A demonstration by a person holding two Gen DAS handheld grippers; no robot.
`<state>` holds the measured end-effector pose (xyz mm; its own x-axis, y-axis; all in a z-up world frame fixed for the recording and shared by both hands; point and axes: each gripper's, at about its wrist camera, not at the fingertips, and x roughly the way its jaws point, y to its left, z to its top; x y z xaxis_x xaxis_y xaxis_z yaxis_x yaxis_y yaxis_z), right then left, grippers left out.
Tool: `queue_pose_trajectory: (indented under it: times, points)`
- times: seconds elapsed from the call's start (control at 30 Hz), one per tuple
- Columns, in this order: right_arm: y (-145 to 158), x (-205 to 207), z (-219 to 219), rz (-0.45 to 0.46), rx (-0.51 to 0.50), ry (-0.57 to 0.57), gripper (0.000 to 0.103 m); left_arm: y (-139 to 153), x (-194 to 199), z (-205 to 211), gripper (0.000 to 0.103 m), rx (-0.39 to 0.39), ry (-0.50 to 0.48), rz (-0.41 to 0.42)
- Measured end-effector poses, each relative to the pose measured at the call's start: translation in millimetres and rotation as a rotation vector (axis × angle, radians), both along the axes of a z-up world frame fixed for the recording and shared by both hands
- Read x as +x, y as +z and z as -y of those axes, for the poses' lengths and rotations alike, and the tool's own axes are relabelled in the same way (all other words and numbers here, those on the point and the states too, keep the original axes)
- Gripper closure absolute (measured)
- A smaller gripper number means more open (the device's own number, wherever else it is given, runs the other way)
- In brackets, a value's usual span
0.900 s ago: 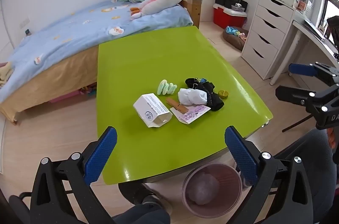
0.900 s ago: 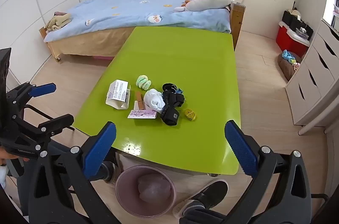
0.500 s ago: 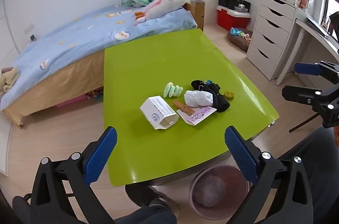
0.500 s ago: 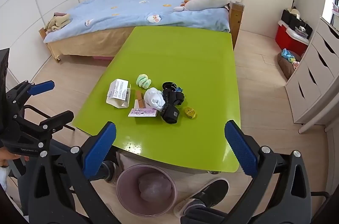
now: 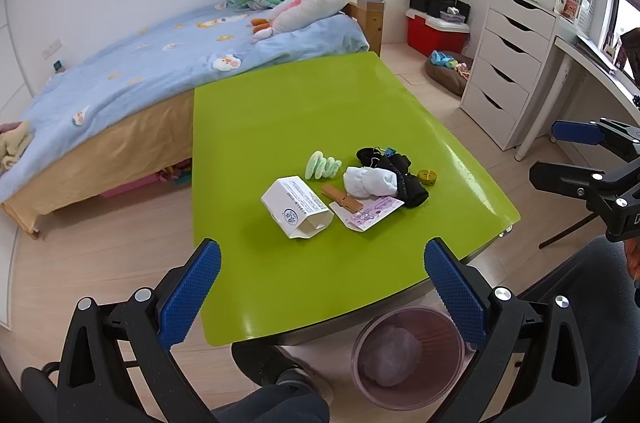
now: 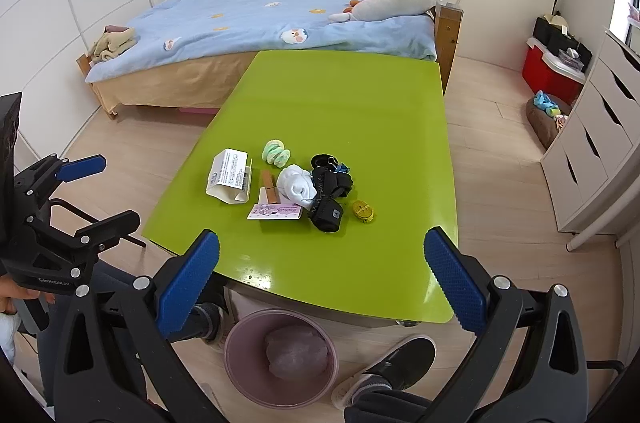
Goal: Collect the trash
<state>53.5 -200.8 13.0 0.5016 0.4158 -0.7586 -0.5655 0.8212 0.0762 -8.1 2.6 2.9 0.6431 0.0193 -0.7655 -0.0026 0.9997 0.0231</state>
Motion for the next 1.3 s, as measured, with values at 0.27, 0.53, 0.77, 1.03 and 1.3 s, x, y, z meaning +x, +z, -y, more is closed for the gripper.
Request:
queue_pose_trajectory:
  times: [0.27, 0.53, 0.77, 1.03, 1.3]
  points:
    - [-2, 0, 0, -0.003, 0.004, 0.0, 0.003, 0, 1, 0, 0.006, -0.015, 0.002, -0.004]
    - [-3, -1, 0, -0.005, 0.005, 0.001, 0.003, -1, 1, 1, 0.006, -0.027, 0.006, -0.007]
    - [-7, -5, -1, -0.015, 0.005, 0.006, 0.003, -1, 1, 0, 0.006, -0.028, 0.007, -0.008]
    - [-9, -4, -1, -0.02, 0.007, 0.007, 0.003, -2, 1, 0, 0.006, -0.031, 0.006, -0.009]
    - [-12, -4, 0, -0.029, 0.006, 0.006, 0.003, -2, 1, 1, 0.006, -0.031, 0.006, -0.01]
